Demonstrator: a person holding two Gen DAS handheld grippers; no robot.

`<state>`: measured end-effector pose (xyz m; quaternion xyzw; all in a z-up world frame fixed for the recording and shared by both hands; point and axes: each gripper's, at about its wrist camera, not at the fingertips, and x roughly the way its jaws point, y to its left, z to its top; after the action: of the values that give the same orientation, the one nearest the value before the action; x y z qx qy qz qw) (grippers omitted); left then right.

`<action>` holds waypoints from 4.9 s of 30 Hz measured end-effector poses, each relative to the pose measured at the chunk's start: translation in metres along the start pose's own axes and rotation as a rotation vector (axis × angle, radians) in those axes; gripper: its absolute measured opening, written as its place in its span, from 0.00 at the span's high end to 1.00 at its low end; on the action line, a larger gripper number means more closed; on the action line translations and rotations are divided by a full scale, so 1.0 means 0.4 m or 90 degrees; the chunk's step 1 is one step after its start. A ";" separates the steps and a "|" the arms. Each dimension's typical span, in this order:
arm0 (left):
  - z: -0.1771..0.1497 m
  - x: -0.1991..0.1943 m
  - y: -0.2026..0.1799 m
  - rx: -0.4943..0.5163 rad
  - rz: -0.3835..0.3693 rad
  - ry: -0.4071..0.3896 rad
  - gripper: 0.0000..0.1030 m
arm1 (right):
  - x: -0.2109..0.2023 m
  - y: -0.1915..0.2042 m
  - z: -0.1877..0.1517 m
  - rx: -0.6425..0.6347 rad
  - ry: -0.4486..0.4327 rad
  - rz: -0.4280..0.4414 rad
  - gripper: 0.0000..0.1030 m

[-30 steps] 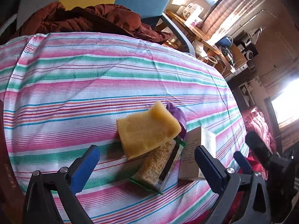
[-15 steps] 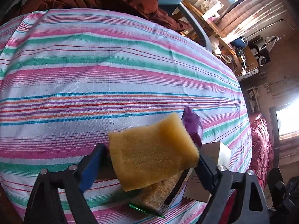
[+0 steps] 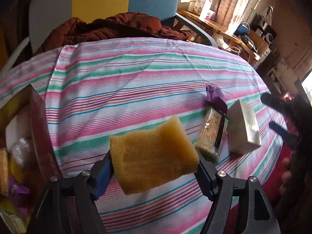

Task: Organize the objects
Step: 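Grasp the white printed box with the right tool while the left tool holds the sponge, then carry the yellow sponge and white box over the gold tray with both tools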

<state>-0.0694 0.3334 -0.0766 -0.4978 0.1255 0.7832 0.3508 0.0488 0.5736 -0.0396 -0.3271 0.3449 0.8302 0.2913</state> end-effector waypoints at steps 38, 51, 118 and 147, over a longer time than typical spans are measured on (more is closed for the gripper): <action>-0.144 0.044 -0.051 0.181 0.136 -0.085 0.28 | 0.083 0.052 -0.029 -0.107 0.071 -0.158 0.00; -0.158 0.042 -0.049 0.176 0.119 -0.109 0.27 | 0.130 0.041 -0.050 -0.111 0.135 -0.183 0.49; -0.184 -0.272 0.057 0.036 0.061 -0.177 0.33 | -0.001 0.018 -0.074 0.058 0.126 0.155 0.49; -0.311 -0.434 0.569 -0.320 0.076 -0.202 0.32 | -0.052 0.653 -0.477 -0.331 0.293 0.366 0.46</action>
<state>-0.0921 0.0273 -0.0196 -0.4322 -0.0994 0.8769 0.1853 -0.0584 0.2680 -0.0291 -0.4562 0.2576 0.8422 -0.1274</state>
